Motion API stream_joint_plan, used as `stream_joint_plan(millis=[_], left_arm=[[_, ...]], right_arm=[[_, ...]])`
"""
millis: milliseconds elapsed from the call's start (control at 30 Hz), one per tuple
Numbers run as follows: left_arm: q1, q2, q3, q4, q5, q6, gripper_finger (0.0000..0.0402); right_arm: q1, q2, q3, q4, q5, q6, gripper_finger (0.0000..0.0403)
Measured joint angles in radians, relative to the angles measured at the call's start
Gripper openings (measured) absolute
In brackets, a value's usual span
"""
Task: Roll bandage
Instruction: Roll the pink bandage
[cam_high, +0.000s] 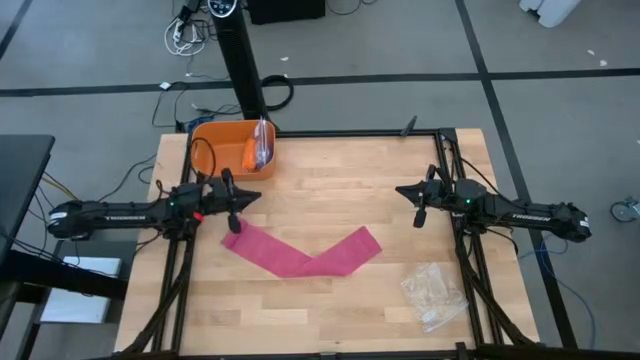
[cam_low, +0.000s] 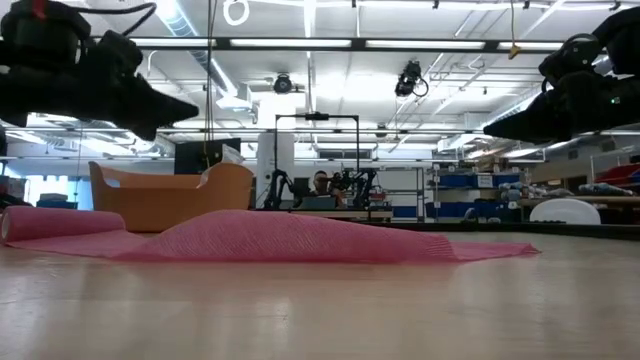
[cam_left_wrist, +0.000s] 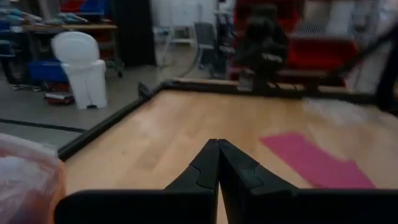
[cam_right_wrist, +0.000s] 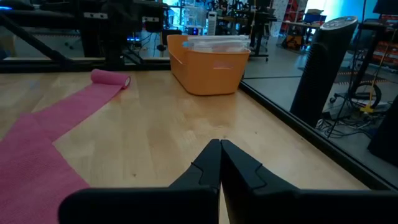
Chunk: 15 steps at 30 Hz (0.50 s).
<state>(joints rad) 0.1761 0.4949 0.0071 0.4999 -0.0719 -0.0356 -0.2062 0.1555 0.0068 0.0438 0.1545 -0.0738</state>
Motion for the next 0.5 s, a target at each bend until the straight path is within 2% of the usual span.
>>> stream_joint_plan(millis=[100,167,333,500], left_arm=[[0.000,0.063,0.001,0.103,-0.023,-0.056,0.0015],[0.000,0.099,0.007,0.097,-0.020,-0.102,0.0015],[-0.021,0.217,0.052,0.086,0.088,-0.111,0.0015],[-0.070,0.388,0.188,0.111,0.097,-0.158,0.0015]], right_arm=[[0.000,0.000,0.000,0.000,0.000,0.000,0.0006],[0.000,0.000,0.000,0.000,0.000,0.000,0.0006],[0.000,0.000,0.000,0.000,0.000,0.000,0.0008],[0.000,0.000,0.000,0.002,0.000,0.000,0.0006]])
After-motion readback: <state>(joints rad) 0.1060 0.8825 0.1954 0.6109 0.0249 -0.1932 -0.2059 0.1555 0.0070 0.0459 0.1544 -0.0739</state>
